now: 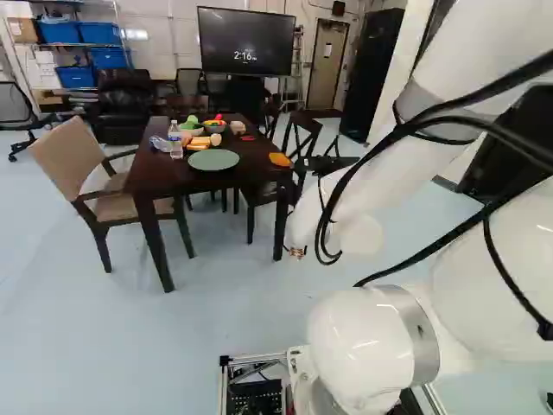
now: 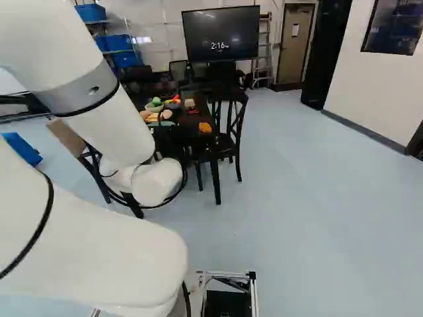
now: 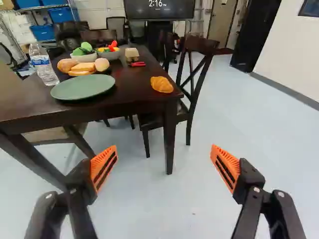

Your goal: Move the croissant to the empty plate

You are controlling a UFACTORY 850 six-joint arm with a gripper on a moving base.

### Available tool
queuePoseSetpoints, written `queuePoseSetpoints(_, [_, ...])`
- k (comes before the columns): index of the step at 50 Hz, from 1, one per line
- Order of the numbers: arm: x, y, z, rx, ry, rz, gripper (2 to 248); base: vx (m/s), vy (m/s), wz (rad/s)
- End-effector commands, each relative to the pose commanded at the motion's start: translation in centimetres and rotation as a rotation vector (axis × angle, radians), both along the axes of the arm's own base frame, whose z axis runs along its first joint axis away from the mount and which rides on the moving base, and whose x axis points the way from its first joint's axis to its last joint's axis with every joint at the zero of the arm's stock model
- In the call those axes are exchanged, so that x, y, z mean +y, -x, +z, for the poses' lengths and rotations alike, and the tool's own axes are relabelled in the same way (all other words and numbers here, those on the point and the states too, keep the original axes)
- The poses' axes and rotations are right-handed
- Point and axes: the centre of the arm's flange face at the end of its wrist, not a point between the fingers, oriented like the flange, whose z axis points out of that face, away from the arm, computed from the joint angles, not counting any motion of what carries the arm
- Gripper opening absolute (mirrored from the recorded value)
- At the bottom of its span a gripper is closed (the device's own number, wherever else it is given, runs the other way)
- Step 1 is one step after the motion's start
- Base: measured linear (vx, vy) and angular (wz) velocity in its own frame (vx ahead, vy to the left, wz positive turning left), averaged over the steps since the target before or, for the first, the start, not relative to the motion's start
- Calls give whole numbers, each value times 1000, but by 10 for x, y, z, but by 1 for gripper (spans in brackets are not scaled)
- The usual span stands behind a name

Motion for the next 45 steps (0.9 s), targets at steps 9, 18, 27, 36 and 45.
queuePoseSetpoints(9, [0, 0, 0, 0, 0, 0, 247, 118, -26, 217])
queuePoseSetpoints(18, [0, 0, 0, 0, 0, 0, 247, 112, -23, 189])
queuePoseSetpoints(27, [0, 0, 0, 0, 0, 0, 247, 107, -46, 31])
queuePoseSetpoints(36, [0, 0, 0, 0, 0, 0, 247, 109, -51, 2])
queuePoseSetpoints(45, [0, 0, 0, 0, 0, 0, 247, 111, -50, -14])
